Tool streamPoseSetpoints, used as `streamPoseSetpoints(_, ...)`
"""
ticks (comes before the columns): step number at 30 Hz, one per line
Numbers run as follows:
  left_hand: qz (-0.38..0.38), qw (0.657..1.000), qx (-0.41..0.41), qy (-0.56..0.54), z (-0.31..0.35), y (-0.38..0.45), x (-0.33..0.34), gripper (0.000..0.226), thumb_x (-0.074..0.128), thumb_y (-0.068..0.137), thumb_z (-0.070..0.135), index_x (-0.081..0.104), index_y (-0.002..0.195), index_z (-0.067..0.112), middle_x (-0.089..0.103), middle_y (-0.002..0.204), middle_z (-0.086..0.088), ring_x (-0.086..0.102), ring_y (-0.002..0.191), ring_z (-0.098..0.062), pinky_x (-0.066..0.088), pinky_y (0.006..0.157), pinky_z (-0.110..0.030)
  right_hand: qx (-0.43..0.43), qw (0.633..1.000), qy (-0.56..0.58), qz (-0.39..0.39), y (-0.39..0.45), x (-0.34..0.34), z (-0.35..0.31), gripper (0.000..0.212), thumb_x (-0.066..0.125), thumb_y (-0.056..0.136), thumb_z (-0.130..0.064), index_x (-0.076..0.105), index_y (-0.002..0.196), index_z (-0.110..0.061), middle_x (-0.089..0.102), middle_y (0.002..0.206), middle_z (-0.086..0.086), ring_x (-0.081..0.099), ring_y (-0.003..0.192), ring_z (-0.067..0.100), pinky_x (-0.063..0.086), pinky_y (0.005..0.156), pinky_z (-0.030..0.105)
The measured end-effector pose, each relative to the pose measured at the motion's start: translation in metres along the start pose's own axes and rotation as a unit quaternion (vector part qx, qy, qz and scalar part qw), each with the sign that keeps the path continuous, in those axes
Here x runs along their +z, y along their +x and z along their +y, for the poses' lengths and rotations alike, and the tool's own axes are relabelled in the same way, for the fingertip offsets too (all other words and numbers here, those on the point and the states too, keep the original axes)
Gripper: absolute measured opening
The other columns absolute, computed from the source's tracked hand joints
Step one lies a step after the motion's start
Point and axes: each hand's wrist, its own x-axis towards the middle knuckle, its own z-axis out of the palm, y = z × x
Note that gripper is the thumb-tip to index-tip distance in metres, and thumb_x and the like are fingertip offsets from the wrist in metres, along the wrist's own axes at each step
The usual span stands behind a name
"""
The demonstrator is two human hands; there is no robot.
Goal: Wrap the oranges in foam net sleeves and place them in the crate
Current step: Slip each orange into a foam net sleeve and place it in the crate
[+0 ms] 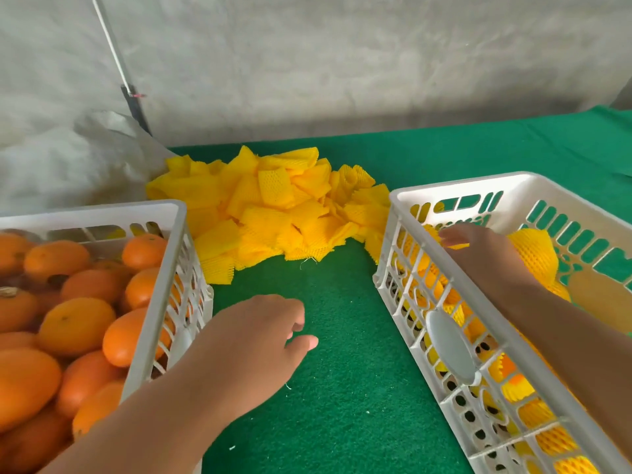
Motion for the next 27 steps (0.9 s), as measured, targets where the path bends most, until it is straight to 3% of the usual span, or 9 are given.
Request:
streamPoseSetpoints(4, 0.032, 0.999, -0.006, 0.031, 0.003, 0.005, -0.005, 0.027, 0.047, 0.107, 0.054, 0.057, 0.105, 0.030, 0.058, 0.094, 0.011, 0.059, 0.086, -0.011, 0.055, 0.078, -0.037, -0.027, 0.997, 0.048, 0.048, -0.007, -0.007, -0.006, 0.023, 0.056, 0.105, -0.039, 0.075, 0.108, -0.027, 0.075, 0.107, -0.003, 0.068, 0.097, 0.024, 0.046, 0.082, 0.036)
streamPoseSetpoints(6, 0.064, 0.997, -0.026, 0.042, 0.001, 0.008, -0.011, 0.026, 0.044, 0.109, 0.049, 0.058, 0.114, 0.026, 0.057, 0.100, 0.009, 0.056, 0.091, -0.013, 0.049, 0.075, -0.034, -0.047, 0.994, 0.093, 0.036, -0.015, -0.008, -0.015, 0.029, 0.054, 0.102, -0.060, 0.071, 0.104, -0.037, 0.074, 0.099, -0.015, 0.070, 0.095, 0.014, 0.052, 0.077, 0.037)
streamPoseSetpoints(9, 0.131, 0.988, -0.079, 0.028, -0.014, 0.011, -0.025, 0.023, 0.045, 0.111, 0.038, 0.058, 0.122, 0.023, 0.057, 0.111, 0.003, 0.053, 0.105, -0.019, 0.050, 0.080, -0.038, -0.076, 0.996, 0.054, 0.001, -0.013, 0.000, -0.002, 0.046, 0.057, 0.086, -0.084, 0.062, 0.121, -0.055, 0.067, 0.113, -0.037, 0.066, 0.096, -0.012, 0.057, 0.062, 0.028)
streamPoseSetpoints(14, 0.291, 0.934, -0.208, 0.020, -0.070, -0.001, -0.048, 0.025, 0.055, 0.098, 0.005, 0.065, 0.119, 0.013, 0.063, 0.115, -0.009, 0.056, 0.109, -0.033, 0.054, 0.086, -0.049, -0.076, 0.997, 0.015, -0.003, 0.029, 0.019, 0.082, 0.077, 0.061, 0.081, -0.087, 0.049, 0.148, -0.051, 0.065, 0.129, -0.028, 0.069, 0.099, -0.005, 0.062, 0.052, 0.027)
streamPoseSetpoints(17, 0.215, 0.917, -0.334, -0.029, -0.112, -0.007, -0.049, 0.049, 0.051, 0.096, 0.001, 0.056, 0.139, 0.023, 0.060, 0.132, -0.004, 0.052, 0.126, -0.030, 0.053, 0.096, -0.049, -0.092, 0.996, 0.014, -0.012, 0.037, 0.025, 0.089, 0.072, 0.054, 0.082, -0.091, 0.049, 0.146, -0.058, 0.063, 0.125, -0.033, 0.065, 0.094, -0.014, 0.060, 0.046, 0.026)
streamPoseSetpoints(19, 0.110, 0.920, -0.369, -0.072, -0.128, -0.008, -0.047, 0.050, 0.055, 0.099, 0.009, 0.051, 0.143, 0.032, 0.063, 0.130, -0.002, 0.059, 0.120, -0.031, 0.055, 0.099, -0.052, -0.081, 0.996, 0.008, -0.022, 0.027, 0.021, 0.066, 0.056, 0.048, 0.085, -0.090, 0.048, 0.136, -0.069, 0.061, 0.116, -0.041, 0.064, 0.087, -0.017, 0.058, 0.042, 0.023)
streamPoseSetpoints(23, 0.026, 0.925, -0.376, -0.057, -0.132, -0.006, -0.051, 0.051, 0.064, 0.099, 0.032, 0.047, 0.147, 0.033, 0.063, 0.132, -0.003, 0.060, 0.122, -0.033, 0.050, 0.105, -0.059, -0.076, 0.996, 0.002, -0.050, -0.013, 0.005, -0.006, 0.036, 0.056, 0.091, -0.058, 0.048, 0.124, -0.071, 0.064, 0.095, -0.033, 0.067, 0.061, -0.003, 0.043, 0.031, 0.014)
streamPoseSetpoints(25, -0.006, 0.923, -0.382, -0.039, -0.132, 0.001, -0.056, 0.049, 0.065, 0.097, 0.038, 0.049, 0.143, 0.032, 0.064, 0.123, -0.001, 0.061, 0.117, -0.032, 0.050, 0.103, -0.059, -0.080, 0.996, 0.006, -0.048, -0.027, 0.000, -0.032, 0.038, 0.062, 0.095, -0.042, 0.054, 0.130, -0.055, 0.064, 0.097, -0.024, 0.066, 0.065, 0.005, 0.051, 0.040, 0.025)
streamPoseSetpoints(27, -0.052, 0.914, -0.401, -0.016, -0.133, 0.009, -0.062, 0.051, 0.063, 0.097, 0.044, 0.046, 0.144, 0.034, 0.064, 0.123, -0.001, 0.060, 0.117, -0.032, 0.048, 0.104, -0.057, -0.079, 0.996, 0.021, -0.044, -0.031, -0.001, -0.039, 0.038, 0.064, 0.098, -0.030, 0.059, 0.135, -0.040, 0.069, 0.106, -0.008, 0.068, 0.084, 0.019, 0.060, 0.065, 0.041)
